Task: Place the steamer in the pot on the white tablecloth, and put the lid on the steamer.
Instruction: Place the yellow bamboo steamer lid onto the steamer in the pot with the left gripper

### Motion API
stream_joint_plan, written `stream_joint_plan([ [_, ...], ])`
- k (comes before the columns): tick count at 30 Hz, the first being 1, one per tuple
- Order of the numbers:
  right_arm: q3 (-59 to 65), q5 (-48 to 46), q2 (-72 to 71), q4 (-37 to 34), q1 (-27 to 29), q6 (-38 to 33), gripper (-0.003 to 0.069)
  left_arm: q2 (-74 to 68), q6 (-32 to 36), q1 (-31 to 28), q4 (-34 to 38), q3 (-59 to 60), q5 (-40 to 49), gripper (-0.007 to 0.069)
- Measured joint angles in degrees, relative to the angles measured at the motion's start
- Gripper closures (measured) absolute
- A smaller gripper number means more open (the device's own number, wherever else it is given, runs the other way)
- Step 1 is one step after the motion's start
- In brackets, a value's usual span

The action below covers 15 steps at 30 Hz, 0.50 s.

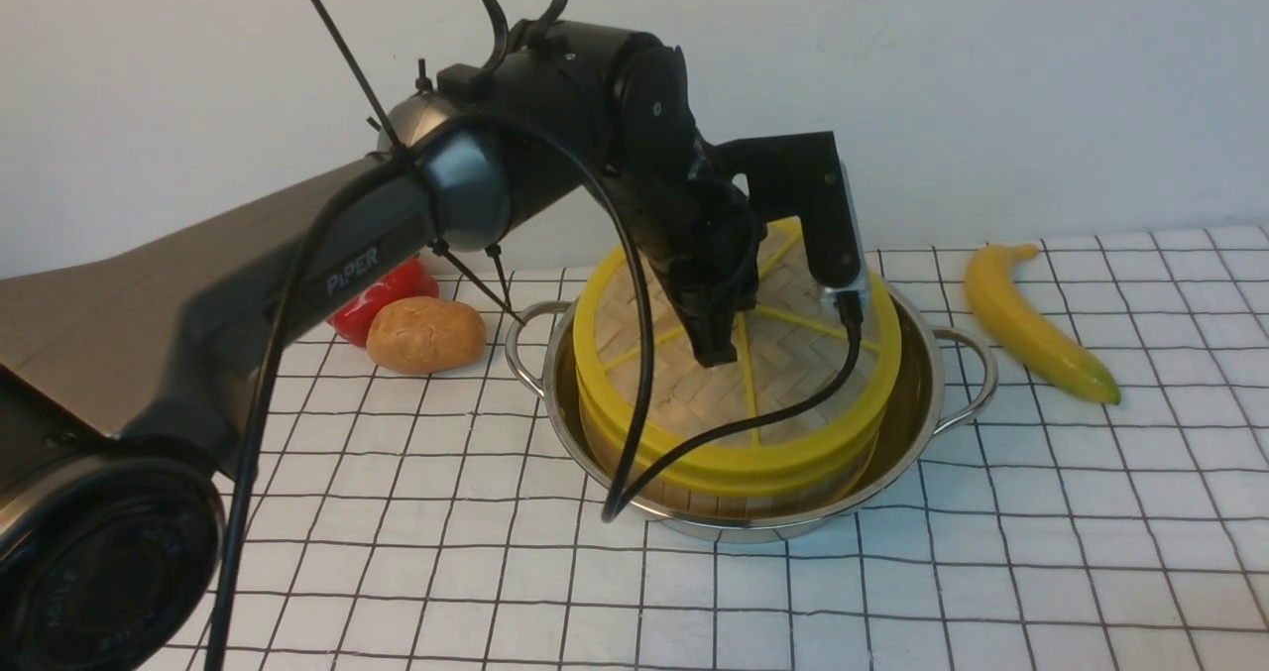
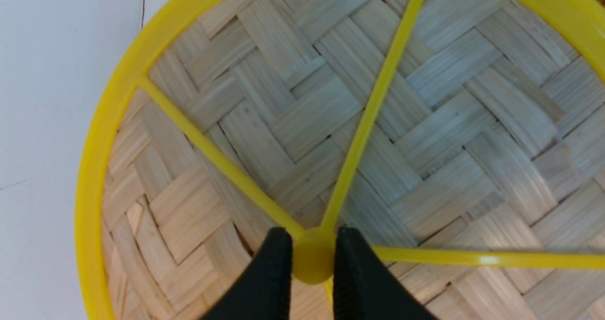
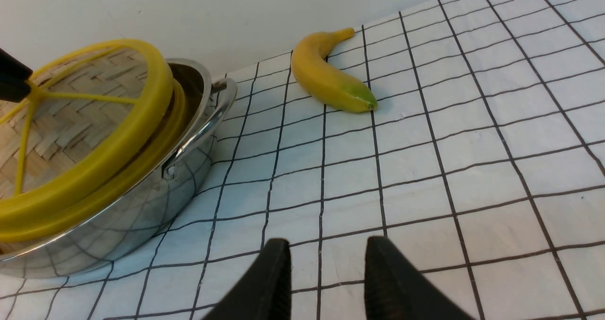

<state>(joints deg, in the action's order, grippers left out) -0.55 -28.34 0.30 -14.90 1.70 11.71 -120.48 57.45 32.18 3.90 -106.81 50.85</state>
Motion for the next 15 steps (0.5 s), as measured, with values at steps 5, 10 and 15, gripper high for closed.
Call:
stream_joint_plan([
  [5, 0.0, 0.0, 0.0, 0.0, 0.0, -0.1, 0.0419, 0.0, -0.5, 0.0, 0.0, 0.0, 0.3, 0.0522],
  [10, 0.0, 0.0, 0.0, 0.0, 0.0, -0.1, 0.0419, 0.0, -0.5, 0.0, 0.0, 0.0, 0.3, 0.0522],
  [15, 0.0, 0.0, 0.0, 0.0, 0.0, -0.1, 0.0419, 0.0, -0.5, 0.0, 0.0, 0.0, 0.1, 0.0522],
])
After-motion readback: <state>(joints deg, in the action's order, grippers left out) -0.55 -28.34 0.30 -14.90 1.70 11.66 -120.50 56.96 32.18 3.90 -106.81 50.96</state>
